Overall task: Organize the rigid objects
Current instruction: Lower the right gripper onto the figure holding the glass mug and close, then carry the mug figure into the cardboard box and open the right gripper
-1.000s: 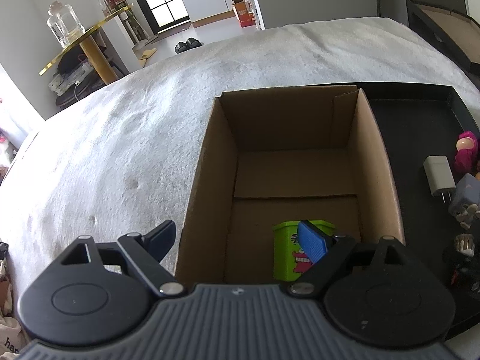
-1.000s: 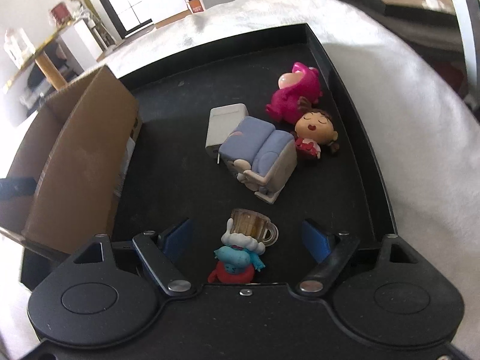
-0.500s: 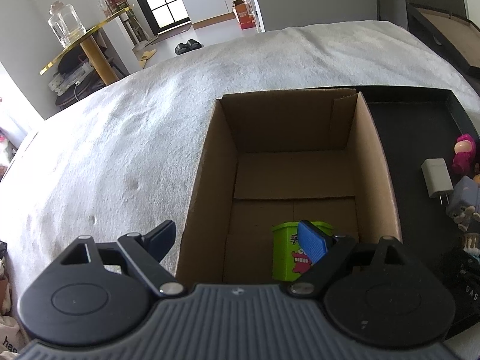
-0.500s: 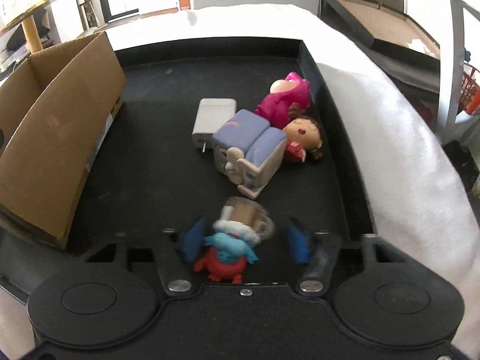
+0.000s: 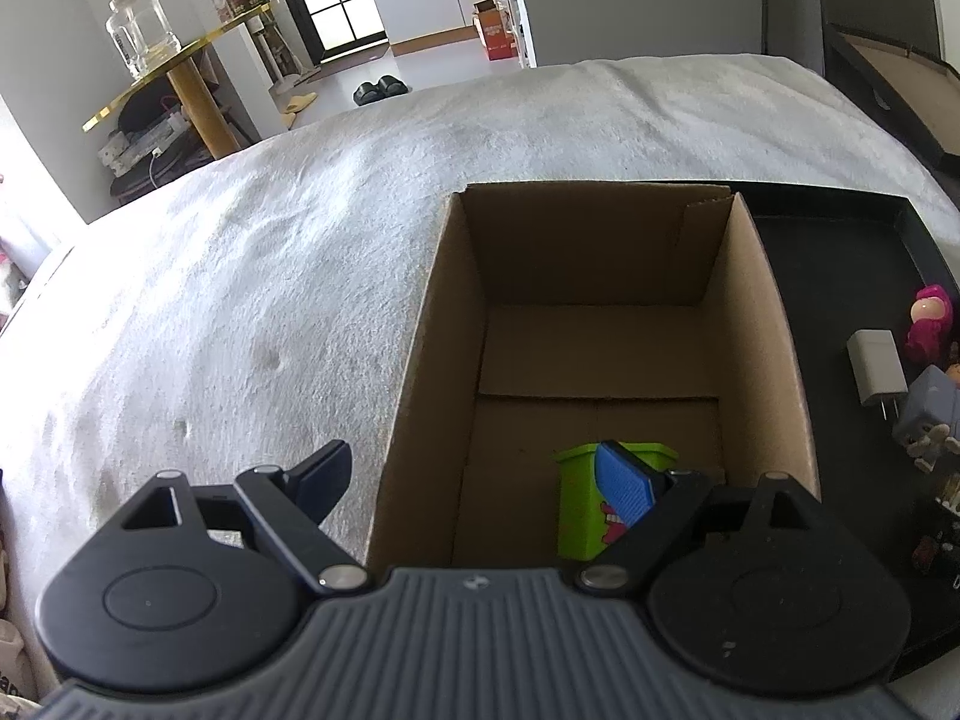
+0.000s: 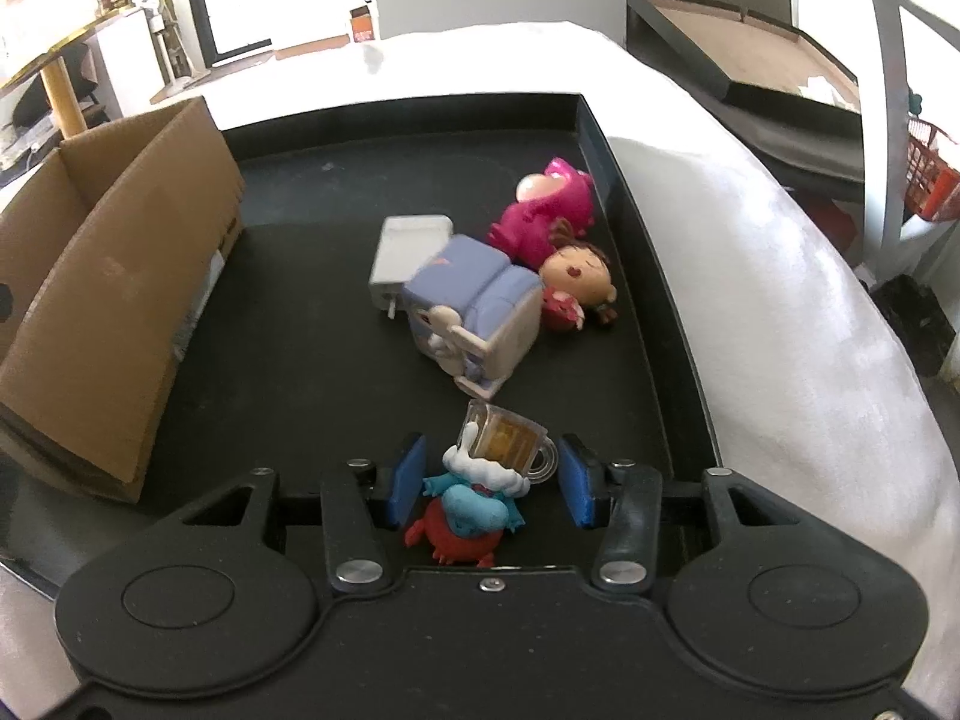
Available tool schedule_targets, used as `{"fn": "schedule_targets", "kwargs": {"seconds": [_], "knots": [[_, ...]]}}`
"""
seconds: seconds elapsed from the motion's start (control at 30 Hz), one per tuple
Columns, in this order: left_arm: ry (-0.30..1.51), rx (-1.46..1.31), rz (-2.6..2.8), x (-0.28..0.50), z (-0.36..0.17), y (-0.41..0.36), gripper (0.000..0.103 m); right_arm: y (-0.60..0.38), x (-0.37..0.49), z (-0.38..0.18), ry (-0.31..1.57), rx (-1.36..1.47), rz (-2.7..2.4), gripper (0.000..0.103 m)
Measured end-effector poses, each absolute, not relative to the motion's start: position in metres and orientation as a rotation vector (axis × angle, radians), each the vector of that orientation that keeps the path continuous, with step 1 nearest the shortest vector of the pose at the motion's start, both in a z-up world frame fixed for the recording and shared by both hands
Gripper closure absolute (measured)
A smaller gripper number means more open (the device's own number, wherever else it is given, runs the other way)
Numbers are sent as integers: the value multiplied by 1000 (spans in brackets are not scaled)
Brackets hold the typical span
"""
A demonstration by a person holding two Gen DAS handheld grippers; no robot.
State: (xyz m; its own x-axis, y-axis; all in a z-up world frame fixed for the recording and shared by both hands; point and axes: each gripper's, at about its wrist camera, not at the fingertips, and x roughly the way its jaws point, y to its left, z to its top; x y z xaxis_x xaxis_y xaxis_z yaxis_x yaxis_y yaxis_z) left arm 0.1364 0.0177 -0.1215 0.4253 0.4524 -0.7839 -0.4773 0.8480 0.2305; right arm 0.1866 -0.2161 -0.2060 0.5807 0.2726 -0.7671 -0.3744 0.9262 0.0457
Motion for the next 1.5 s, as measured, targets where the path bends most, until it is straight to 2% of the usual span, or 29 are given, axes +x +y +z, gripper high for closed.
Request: {"fn": "schedule_targets", "kwargs": {"seconds": [1.13,1.33,1.5], "knots": [[899,-124,566,109,-118,46,17,-161,194,-130,645,-87,543,57],[876,-138,555,106,-119,51,23,-149,200,-120,617,-74,574,57],[876,-153,550,104,-122,55,37,-138,202,-113,594,-66,620,57]]}}
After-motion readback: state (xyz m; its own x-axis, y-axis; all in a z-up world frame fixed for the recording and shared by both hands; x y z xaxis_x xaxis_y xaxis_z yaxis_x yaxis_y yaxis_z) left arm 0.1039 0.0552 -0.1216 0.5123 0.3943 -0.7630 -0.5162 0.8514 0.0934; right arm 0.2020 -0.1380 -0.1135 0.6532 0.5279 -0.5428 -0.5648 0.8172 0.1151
